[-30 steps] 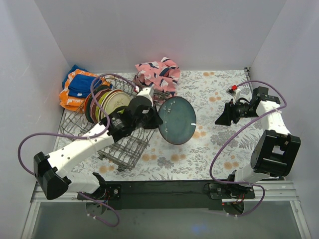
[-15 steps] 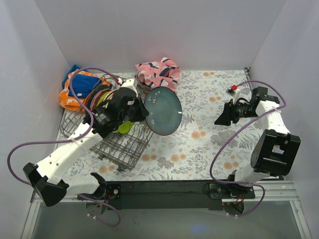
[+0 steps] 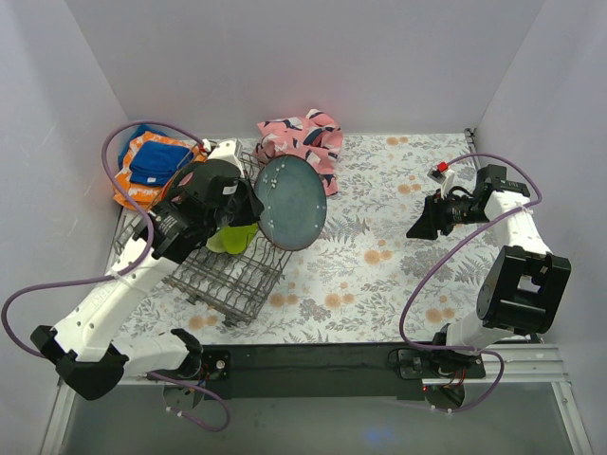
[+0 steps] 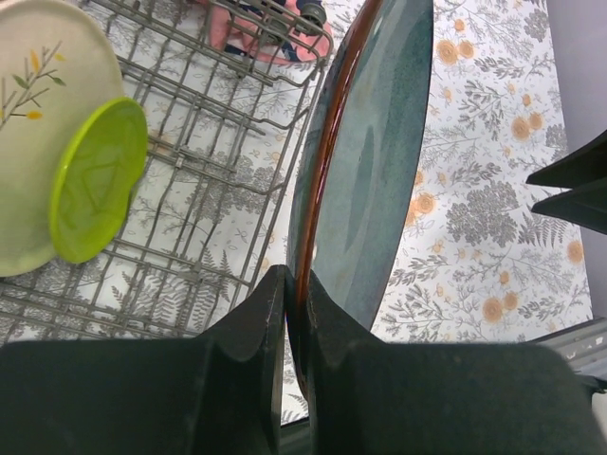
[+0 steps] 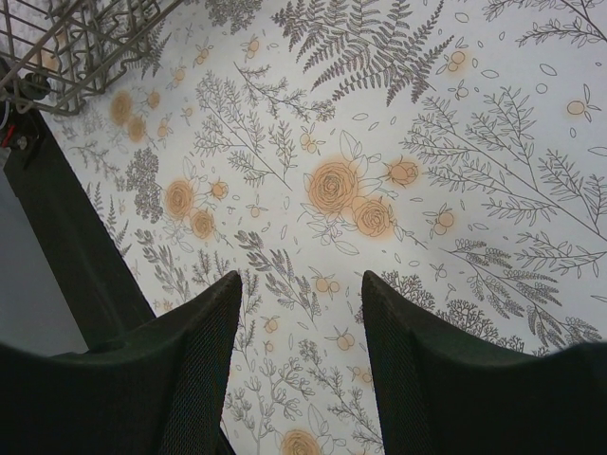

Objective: Load the plates into the dish rack
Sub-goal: Insert the plate into the dish rack

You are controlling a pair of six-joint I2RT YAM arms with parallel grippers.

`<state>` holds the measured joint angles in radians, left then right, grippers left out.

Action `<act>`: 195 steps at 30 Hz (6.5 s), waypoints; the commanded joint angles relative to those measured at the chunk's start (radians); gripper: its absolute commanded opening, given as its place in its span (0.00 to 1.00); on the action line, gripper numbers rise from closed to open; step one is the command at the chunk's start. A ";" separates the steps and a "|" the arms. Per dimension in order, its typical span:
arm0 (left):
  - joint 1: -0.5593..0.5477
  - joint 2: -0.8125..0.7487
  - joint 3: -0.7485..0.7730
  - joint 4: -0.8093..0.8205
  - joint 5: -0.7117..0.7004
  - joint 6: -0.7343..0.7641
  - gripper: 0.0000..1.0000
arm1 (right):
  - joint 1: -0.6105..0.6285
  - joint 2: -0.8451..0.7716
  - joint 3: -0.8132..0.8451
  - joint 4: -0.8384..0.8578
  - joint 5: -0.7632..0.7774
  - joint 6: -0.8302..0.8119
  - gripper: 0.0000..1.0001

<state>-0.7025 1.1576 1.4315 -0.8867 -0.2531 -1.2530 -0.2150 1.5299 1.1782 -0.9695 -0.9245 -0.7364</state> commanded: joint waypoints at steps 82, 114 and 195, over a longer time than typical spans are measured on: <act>0.051 -0.001 0.245 -0.146 -0.164 0.219 0.00 | 0.034 0.009 -0.005 0.008 0.012 0.008 0.60; 0.103 0.062 0.024 0.025 -0.265 0.477 0.00 | 0.034 0.001 -0.023 0.011 0.018 0.002 0.61; 0.141 0.077 -0.220 0.186 -0.144 0.461 0.48 | 0.039 0.024 -0.026 0.014 0.024 0.000 0.61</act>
<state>-0.5659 1.2888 1.1740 -0.6910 -0.4088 -0.7650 -0.1825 1.5543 1.1545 -0.9642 -0.8909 -0.7334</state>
